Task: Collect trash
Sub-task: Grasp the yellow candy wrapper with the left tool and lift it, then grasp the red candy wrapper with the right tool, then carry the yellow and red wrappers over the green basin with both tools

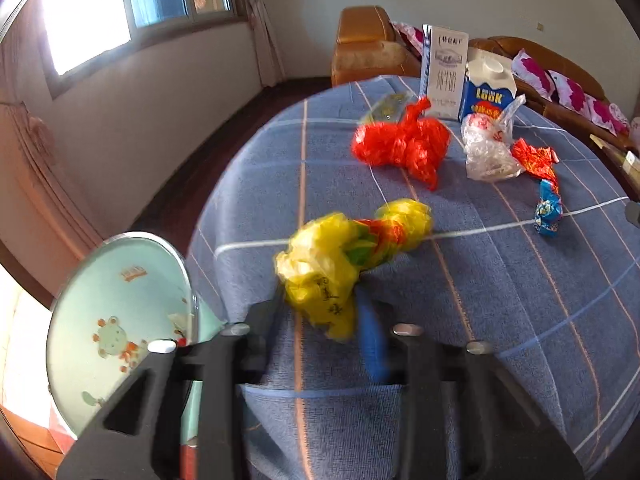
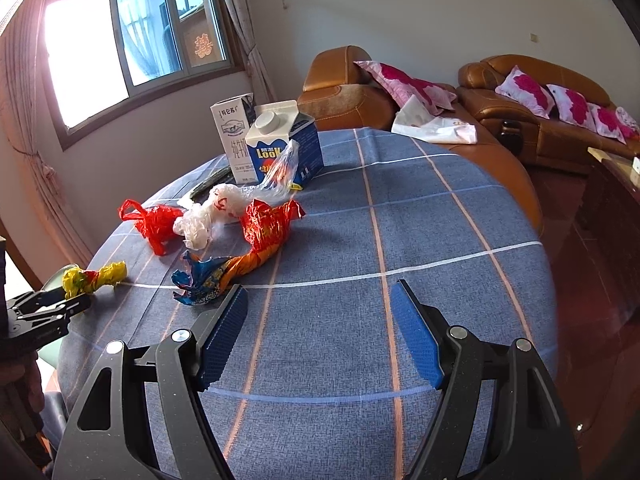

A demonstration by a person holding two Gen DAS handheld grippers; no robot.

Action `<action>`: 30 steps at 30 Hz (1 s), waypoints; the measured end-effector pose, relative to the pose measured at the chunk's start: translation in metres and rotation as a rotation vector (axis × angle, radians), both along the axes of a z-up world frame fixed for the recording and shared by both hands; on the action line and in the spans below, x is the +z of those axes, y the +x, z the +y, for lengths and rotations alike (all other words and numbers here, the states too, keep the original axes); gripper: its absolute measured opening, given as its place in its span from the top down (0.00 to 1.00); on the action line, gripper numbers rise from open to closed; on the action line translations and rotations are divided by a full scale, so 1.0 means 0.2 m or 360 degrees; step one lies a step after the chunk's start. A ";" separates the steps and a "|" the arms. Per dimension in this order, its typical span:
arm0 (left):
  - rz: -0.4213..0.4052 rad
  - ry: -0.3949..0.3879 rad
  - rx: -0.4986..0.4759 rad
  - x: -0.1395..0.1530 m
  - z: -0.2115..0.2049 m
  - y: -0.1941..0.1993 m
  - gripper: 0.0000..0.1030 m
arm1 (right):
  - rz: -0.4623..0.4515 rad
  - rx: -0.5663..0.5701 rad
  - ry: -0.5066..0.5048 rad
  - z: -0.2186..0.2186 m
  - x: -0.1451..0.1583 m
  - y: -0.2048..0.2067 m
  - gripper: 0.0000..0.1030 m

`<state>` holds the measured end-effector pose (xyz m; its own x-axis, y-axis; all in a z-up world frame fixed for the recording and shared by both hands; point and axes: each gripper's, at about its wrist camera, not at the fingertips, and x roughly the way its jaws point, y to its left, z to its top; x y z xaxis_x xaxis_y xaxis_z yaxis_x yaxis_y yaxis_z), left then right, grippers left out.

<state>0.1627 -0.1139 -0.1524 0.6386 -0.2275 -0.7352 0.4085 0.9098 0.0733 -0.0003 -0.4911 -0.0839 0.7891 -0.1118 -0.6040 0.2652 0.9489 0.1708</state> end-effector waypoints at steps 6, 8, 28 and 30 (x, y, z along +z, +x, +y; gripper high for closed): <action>-0.0088 0.0038 0.0026 0.07 0.06 -0.04 0.72 | -0.0001 0.0039 -0.0039 0.02 0.07 0.10 0.29; -0.0151 0.0070 0.0025 0.11 0.07 -0.08 0.72 | 0.0022 0.0073 -0.0077 0.04 0.10 0.19 0.29; -0.0098 0.0052 0.0058 0.10 0.30 -0.16 0.72 | 0.0395 0.0330 -0.0002 -0.02 -0.10 0.61 0.83; -0.0101 0.0039 0.0077 0.12 0.33 -0.17 0.72 | 0.0372 0.0319 -0.0007 -0.02 -0.09 0.53 0.88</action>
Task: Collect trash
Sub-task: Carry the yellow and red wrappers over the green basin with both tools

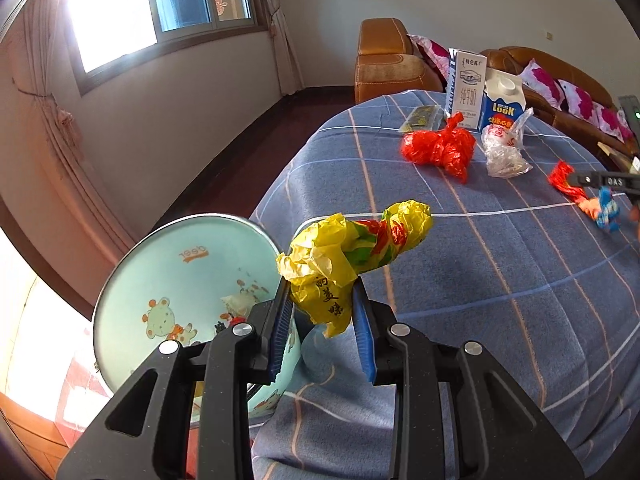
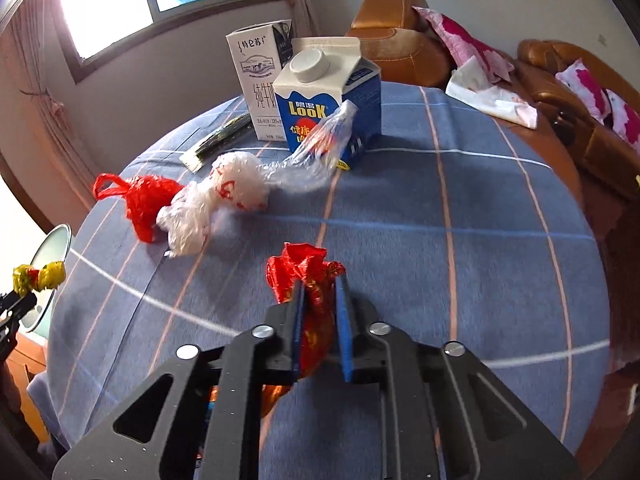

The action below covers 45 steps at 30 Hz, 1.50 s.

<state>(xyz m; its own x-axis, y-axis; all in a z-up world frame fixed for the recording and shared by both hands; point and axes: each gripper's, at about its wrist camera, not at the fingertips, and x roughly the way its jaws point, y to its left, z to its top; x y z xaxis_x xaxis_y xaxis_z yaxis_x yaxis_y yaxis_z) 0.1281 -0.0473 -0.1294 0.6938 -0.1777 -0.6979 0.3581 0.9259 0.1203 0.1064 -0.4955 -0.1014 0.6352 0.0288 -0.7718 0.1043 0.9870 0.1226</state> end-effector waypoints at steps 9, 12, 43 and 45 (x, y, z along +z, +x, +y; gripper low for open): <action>-0.0050 0.0015 0.0086 0.07 0.13 -0.06 0.72 | -0.0199 -0.0063 0.0102 0.11 0.11 -0.18 0.94; -0.0090 0.0039 0.0135 0.09 0.19 -0.08 0.72 | -0.0272 -0.0041 0.0143 0.18 0.19 -0.19 0.94; -0.0206 0.0396 0.0613 0.13 0.66 0.00 0.72 | -0.0435 0.0473 0.0149 1.11 0.37 0.21 0.94; -0.0208 0.0417 0.0630 0.12 0.67 0.01 0.72 | -0.0427 0.0502 0.0140 1.15 0.36 0.23 0.94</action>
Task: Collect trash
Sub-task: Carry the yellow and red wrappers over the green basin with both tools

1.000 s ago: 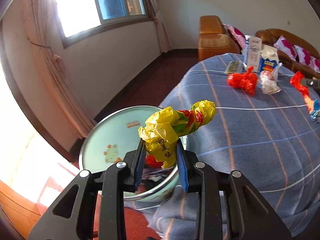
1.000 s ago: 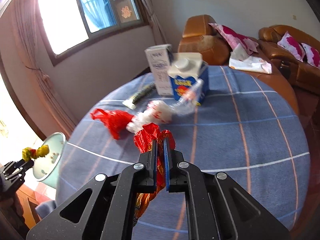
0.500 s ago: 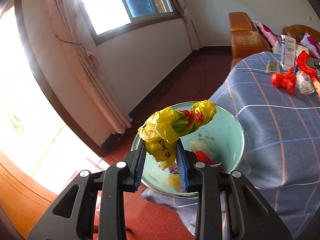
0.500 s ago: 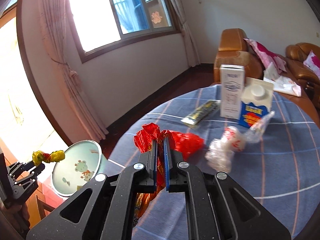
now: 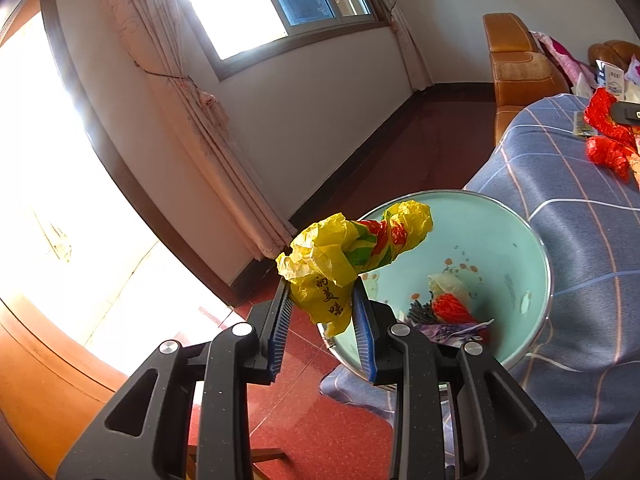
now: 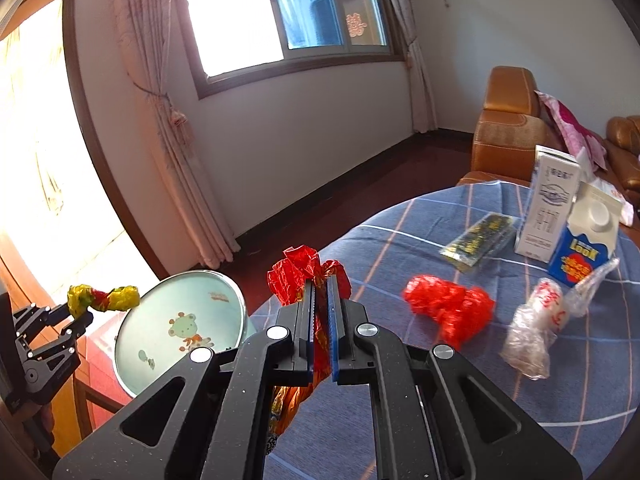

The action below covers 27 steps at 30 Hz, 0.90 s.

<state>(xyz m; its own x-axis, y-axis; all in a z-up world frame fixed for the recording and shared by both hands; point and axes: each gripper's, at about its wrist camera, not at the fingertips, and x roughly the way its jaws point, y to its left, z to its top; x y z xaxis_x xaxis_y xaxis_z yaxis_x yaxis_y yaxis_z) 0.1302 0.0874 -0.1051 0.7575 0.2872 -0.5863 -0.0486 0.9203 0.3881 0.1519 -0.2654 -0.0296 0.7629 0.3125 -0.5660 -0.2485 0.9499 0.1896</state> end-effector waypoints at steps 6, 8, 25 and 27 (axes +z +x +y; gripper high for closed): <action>-0.0011 0.0059 0.0041 0.00 0.04 0.02 0.71 | -0.0002 0.0064 -0.0027 0.13 -0.01 0.03 0.94; -0.0016 0.0071 0.0056 0.00 0.06 0.02 0.71 | -0.0002 0.0081 -0.0036 0.16 -0.01 0.04 0.94; -0.0019 0.0094 0.0093 -0.02 0.09 0.04 0.71 | 0.0020 0.0194 -0.0087 0.37 -0.06 0.09 0.94; -0.0020 0.0099 0.0092 -0.02 0.09 0.04 0.71 | 0.0020 0.0207 -0.0088 0.39 -0.06 0.09 0.94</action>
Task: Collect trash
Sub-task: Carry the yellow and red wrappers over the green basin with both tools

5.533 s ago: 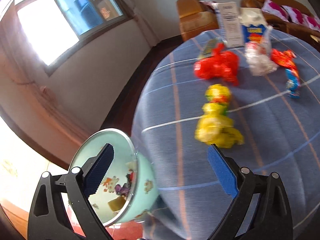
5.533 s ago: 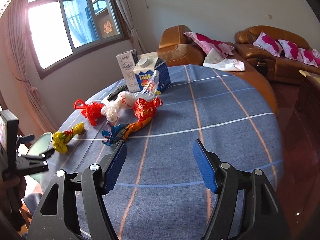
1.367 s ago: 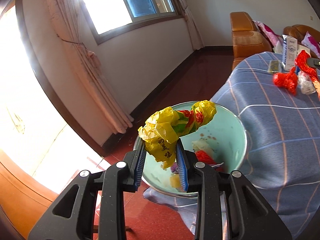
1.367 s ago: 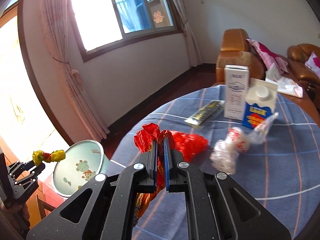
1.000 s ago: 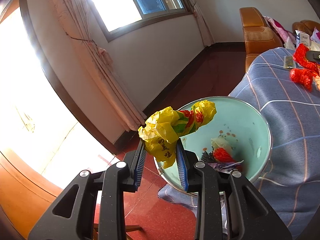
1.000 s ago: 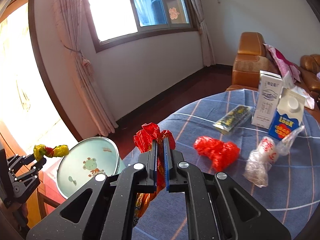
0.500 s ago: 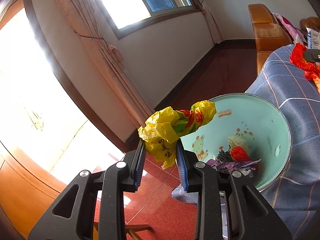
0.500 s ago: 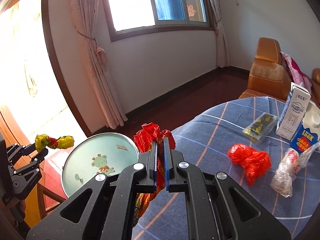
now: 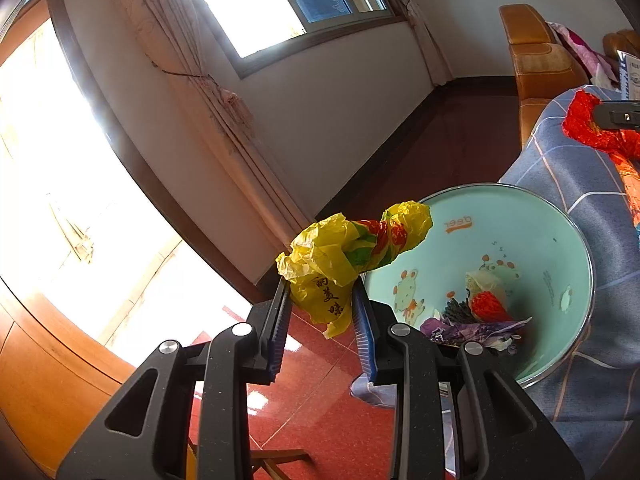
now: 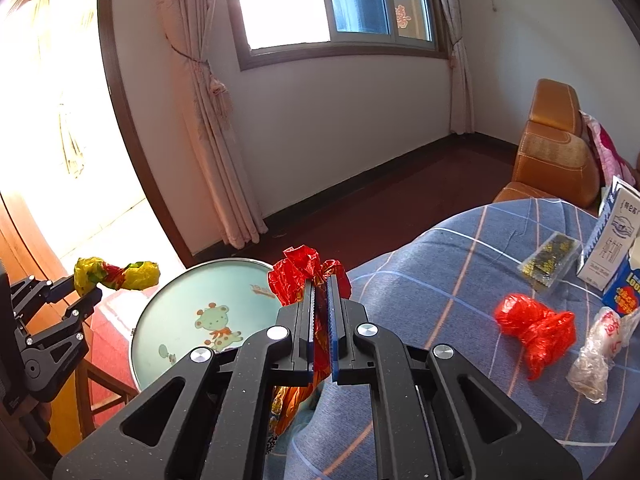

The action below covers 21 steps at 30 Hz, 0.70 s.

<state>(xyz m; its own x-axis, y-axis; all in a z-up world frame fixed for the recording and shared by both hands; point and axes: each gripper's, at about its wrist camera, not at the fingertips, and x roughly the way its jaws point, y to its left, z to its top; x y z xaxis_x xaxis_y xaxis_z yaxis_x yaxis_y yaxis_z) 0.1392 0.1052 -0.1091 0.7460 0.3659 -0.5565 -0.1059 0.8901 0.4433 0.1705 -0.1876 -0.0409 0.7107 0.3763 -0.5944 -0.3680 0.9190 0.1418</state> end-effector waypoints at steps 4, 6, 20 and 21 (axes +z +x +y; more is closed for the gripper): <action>0.0002 0.0001 -0.0002 0.00 0.00 0.00 0.71 | 0.0001 0.0018 -0.0010 0.03 -0.01 0.00 0.94; 0.0004 -0.0001 -0.0005 0.00 0.00 0.00 0.71 | 0.0001 0.0028 -0.0019 0.05 -0.01 0.00 0.94; 0.0018 -0.0012 -0.0016 -0.01 0.00 0.00 0.71 | 0.0003 0.0064 -0.0048 0.10 -0.02 0.02 0.94; 0.0018 -0.0014 -0.0017 -0.01 0.00 0.00 0.71 | 0.0004 0.0068 -0.0048 0.10 -0.02 0.02 0.94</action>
